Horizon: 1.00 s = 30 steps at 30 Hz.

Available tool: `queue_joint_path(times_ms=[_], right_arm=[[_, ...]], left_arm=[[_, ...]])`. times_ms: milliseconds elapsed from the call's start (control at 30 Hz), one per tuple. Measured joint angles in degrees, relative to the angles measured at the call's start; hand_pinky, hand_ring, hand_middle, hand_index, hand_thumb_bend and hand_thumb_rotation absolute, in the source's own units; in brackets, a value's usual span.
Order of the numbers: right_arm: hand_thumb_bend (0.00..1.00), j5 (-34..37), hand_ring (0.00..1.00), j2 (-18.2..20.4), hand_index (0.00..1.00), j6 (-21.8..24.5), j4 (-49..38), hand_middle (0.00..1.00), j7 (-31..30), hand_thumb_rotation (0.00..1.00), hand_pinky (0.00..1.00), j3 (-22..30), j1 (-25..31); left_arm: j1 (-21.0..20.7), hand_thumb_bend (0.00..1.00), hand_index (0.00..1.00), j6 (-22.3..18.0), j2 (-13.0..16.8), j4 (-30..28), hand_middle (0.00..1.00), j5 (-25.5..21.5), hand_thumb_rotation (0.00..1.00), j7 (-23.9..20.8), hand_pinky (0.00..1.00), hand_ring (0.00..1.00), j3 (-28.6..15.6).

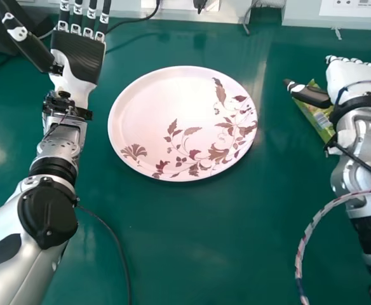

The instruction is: Pick up biscuit and place it in the plate

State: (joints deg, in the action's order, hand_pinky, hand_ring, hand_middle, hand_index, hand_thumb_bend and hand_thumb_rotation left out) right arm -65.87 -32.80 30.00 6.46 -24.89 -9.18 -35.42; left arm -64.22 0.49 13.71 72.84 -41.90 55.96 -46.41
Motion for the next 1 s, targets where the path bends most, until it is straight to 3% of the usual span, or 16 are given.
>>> queue_joint_path(times_ms=[667, 867, 1000], right_arm=[[0.9, 0.99, 0.94, -1.41, 1.0, 0.17, 9.82, 1.0, 0.88, 0.9, 0.95, -5.48, -3.04], [0.87, 1.1, 0.93, -1.67, 1.0, 0.14, 11.87, 1.0, 0.59, 0.82, 0.98, -7.04, -4.43], [0.89, 1.51, 0.89, -1.74, 1.0, 0.09, 13.13, 1.0, 0.59, 0.79, 0.95, -7.67, -4.69]], left_arm=[[0.0, 1.0, 0.98, -0.45, -0.01, -0.23, 0.99, -1.87, 0.69, -0.8, 1.0, 0.98, -0.17], [0.0, 1.0, 0.99, -0.57, -0.01, -0.25, 1.0, -1.93, 0.71, -0.29, 1.0, 0.99, -0.14], [0.0, 1.0, 0.98, -0.6, 0.01, -0.25, 1.0, -1.92, 0.7, -0.2, 1.0, 0.99, -0.14]])
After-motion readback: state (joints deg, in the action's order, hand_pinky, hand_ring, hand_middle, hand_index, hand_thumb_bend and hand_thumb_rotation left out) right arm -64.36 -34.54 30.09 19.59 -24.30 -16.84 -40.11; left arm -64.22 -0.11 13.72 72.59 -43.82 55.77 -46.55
